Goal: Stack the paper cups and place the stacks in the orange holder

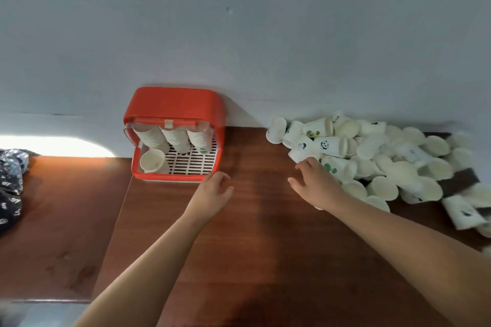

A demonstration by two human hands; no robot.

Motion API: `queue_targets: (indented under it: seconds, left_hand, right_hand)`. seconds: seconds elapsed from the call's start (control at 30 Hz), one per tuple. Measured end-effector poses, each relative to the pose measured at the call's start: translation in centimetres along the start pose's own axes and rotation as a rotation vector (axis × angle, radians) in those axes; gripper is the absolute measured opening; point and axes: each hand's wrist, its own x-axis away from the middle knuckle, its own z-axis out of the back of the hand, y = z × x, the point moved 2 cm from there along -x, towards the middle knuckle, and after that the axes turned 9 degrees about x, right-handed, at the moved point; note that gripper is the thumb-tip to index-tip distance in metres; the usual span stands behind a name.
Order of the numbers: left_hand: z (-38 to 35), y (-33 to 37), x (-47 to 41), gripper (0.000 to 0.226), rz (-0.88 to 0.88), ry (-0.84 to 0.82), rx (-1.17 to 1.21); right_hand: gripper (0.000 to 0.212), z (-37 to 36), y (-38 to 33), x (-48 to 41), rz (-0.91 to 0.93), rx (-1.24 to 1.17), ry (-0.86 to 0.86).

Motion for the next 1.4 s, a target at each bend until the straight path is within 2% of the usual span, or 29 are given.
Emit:
queue_targets:
  seconds: [0.23, 0.4, 0.7, 0.93, 1.07, 1.23, 1.3, 1.4]
  left_hand:
    - [-12.3, 10.0, -0.9, 0.031, -0.041, -0.207, -0.036]
    - [-19.1, 13.6, -1.5, 0.045, -0.047, -0.306, -0.136]
    - [-25.0, 12.9, -4.1, 0.092, 0.029, -0.255, -0.294]
    - [-28.2, 9.6, -6.0, 0.085, 0.037, -0.239, -0.356]
    - [-27.7, 10.0, -5.3, 0.076, 0.020, -0.213, -0.290]
    - [-25.5, 11.6, -3.6, 0.079, 0.041, -0.204, -0.184]
    - [-24.3, 11.4, -3.4, 0.081, 0.046, -0.196, -0.165]
    - [-21.8, 11.2, -3.4, 0.086, 0.046, -0.182, -0.135]
  right_hand:
    - [0.047, 2.2, 14.7, 7.4, -0.195, -0.073, 0.035]
    - [0.059, 1.4, 20.3, 11.6, -0.273, -0.108, -0.022]
    - [0.076, -3.2, 21.1, 11.9, -0.321, -0.050, -0.064]
    - [0.083, -6.2, 21.1, 9.6, -0.404, 0.016, -0.113]
    - [0.076, -6.8, 20.8, 8.8, -0.392, 0.002, -0.050]
    - [0.071, -6.2, 20.2, 8.8, -0.366, -0.042, -0.108]
    - [0.072, -5.0, 19.9, 8.9, -0.318, -0.042, -0.145]
    - [0.064, -2.0, 19.2, 8.5, -0.171, 0.044, -0.114]
